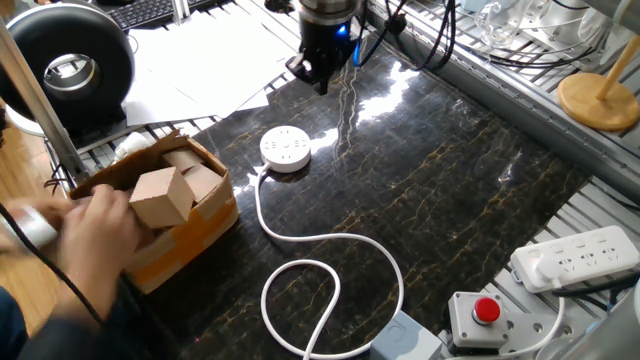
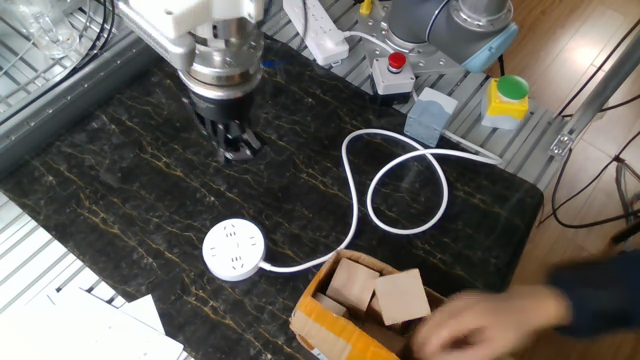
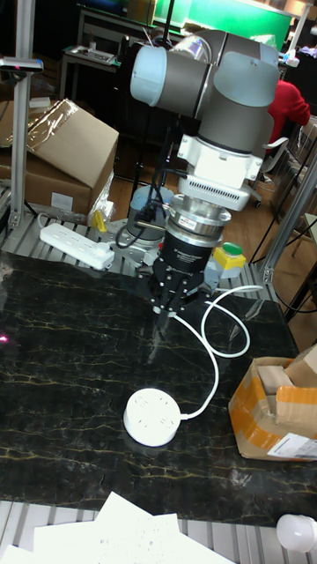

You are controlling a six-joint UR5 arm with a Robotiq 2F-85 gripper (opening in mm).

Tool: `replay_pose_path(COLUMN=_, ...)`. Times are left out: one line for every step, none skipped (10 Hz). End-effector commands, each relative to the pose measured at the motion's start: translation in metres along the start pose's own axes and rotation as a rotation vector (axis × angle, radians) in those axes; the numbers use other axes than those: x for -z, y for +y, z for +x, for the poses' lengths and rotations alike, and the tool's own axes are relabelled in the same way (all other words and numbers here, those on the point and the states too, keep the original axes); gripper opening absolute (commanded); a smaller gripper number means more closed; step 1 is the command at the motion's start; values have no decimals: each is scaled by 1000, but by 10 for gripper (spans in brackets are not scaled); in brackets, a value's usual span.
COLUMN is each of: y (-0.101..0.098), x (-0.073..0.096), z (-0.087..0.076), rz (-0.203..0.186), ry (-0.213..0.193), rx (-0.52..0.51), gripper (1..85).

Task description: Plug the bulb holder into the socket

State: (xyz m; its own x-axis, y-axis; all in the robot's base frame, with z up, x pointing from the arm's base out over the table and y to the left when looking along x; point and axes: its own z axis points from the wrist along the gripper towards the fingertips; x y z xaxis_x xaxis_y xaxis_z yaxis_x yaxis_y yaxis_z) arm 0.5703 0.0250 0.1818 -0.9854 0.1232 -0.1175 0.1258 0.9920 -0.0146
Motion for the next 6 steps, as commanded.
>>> replay_pose_path(y=14, x=0, z=1, rz=-26, ry=-2, rx=-55, gripper=13)
replay_pose_path(y=5, x=0, z=-2, rz=10, ry=-9, rx=-34, gripper=13)
replay_pose_path(y=-5, x=1, z=-4, rz=43, ry=-17, rx=-7, gripper=13)
replay_pose_path(y=-18, x=2, z=-12, rz=89, ry=-40, rx=29, gripper=13)
replay_pose_path(y=-27, x=3, z=-16, rz=113, ry=-47, rx=54, gripper=13)
replay_pose_path(y=-29, x=4, z=-17, rz=119, ry=-48, rx=61, gripper=13)
